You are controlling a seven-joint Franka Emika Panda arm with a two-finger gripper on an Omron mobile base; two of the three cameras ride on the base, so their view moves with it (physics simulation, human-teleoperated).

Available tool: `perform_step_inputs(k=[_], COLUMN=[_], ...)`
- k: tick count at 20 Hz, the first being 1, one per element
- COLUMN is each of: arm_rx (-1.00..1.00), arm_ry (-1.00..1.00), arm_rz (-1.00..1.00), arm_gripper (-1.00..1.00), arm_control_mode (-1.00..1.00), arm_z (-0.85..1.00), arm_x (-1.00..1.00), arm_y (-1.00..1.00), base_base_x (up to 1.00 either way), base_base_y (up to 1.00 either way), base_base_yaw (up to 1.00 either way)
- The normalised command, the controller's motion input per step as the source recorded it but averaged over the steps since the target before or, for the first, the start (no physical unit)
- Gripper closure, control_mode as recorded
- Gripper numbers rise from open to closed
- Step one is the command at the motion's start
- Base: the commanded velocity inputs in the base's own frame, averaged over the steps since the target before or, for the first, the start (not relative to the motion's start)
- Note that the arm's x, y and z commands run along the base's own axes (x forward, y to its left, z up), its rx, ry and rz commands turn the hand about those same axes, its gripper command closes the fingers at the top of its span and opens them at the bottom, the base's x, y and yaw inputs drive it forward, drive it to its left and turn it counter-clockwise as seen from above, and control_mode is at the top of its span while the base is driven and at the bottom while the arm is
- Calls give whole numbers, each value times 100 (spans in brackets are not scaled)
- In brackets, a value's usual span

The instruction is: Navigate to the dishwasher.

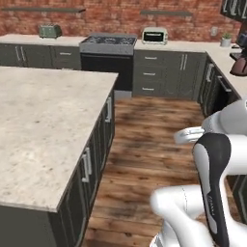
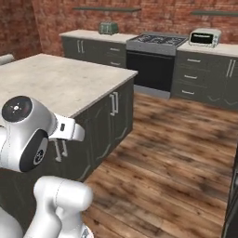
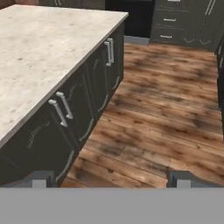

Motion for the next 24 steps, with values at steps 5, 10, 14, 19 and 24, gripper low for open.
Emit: perform_step_inputs(k=[5,10,14,19,24], arm_rx=[0,0,0,0,0], arm_ry=[0,0,0,0,0], arm_rz=[0,0,0,0,0], arm_gripper=[-100,-100,-100,-100,-100], arm_control_mode=[100,100,100,100,100], arm_z=[0,0,0,0,0], arm_x=[0,0,0,0,0], arm_y=[0,0,0,0,0], base_base_x=[100,100,100,100,98], base_base_y=[4,25,21,29,57], base_base_yaw=[-35,-59,-60,-65,-69])
